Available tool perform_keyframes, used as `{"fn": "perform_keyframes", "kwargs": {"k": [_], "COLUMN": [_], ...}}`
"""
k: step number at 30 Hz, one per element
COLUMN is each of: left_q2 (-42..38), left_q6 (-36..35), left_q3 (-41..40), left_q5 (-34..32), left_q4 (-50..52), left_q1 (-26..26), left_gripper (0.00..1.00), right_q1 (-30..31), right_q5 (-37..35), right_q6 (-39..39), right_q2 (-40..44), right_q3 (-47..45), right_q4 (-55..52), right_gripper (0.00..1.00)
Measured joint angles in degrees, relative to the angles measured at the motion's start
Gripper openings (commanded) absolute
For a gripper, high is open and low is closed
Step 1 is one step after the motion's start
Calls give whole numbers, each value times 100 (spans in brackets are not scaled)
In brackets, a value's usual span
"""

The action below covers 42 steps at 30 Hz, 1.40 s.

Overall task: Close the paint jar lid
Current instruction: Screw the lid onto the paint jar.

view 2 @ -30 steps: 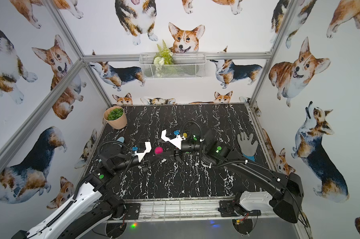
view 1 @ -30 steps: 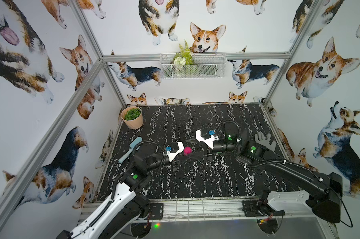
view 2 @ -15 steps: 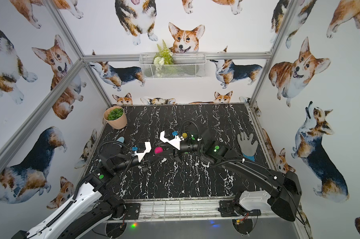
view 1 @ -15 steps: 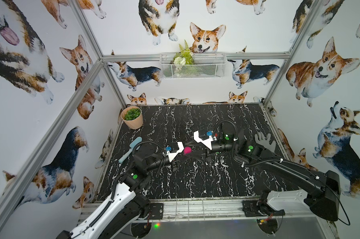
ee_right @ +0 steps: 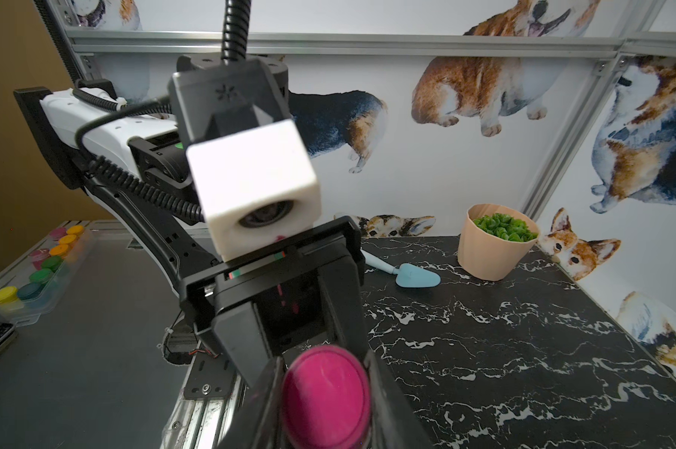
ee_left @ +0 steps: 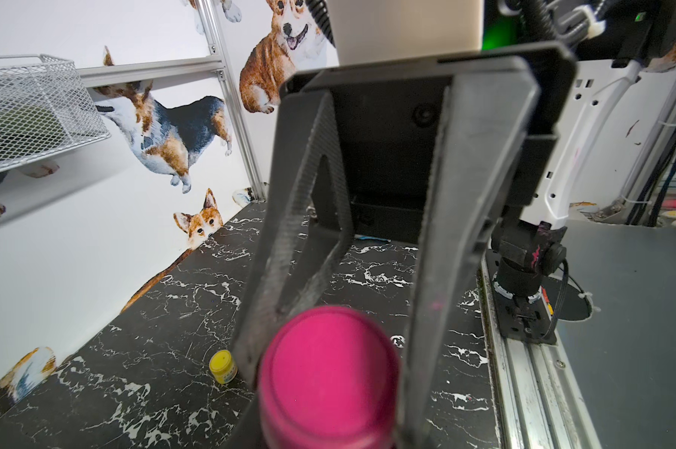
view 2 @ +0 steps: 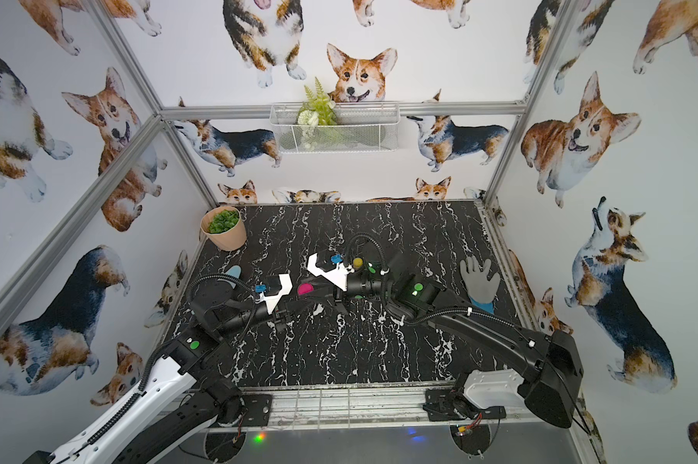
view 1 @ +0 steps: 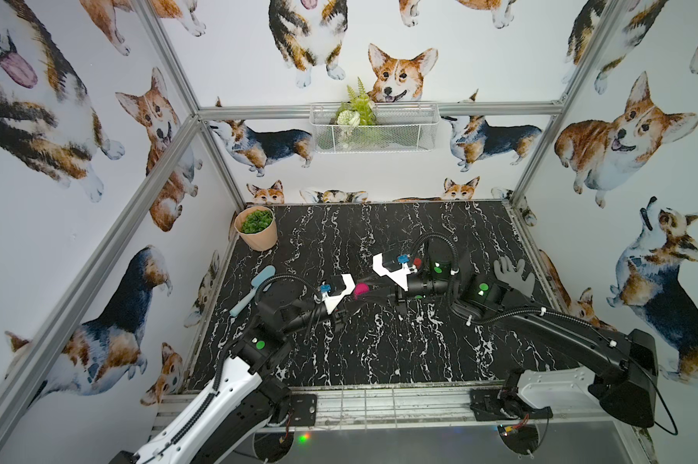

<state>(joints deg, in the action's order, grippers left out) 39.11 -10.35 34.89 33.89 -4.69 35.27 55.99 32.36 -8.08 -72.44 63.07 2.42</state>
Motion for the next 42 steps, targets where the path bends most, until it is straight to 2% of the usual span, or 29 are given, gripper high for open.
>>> {"fn": "perform_keyframes", "kwargs": {"k": [11,17,25,29,33,37,42], "left_q2": [-197,-372,-472,-367,-269,-179,-92], "left_q6": [-129,-144,-267,-426,-522,-605,-664], "left_q3": [-81,-173,-216,-168,-116,-105,-46], "left_q5": [-758,-1196,-2013,-2225,-2371,-2417,-2223], "left_q4": [157,166,247,221,175,181,247], "left_q1": [-7,-7,-9,-9,-9,-9,-9], "left_gripper": [21,21,21,21,21,21,21], "right_q1": [483,627,890,890,890,890,876], "right_q5": [-1255,-1862,-2802,-3112,-3368,-3543,-3436], "right_q6": [116,616,1388,1593,1670,1639,979], "right_q2": [-201,-310,-577,-278,352,876,925], "right_q3": [107,-17,-127,-313,-546,-553,175], "right_q4": [98,538,1106,955,785,313,-758], "right_gripper": [30,31,48,68,80,82,81]}}
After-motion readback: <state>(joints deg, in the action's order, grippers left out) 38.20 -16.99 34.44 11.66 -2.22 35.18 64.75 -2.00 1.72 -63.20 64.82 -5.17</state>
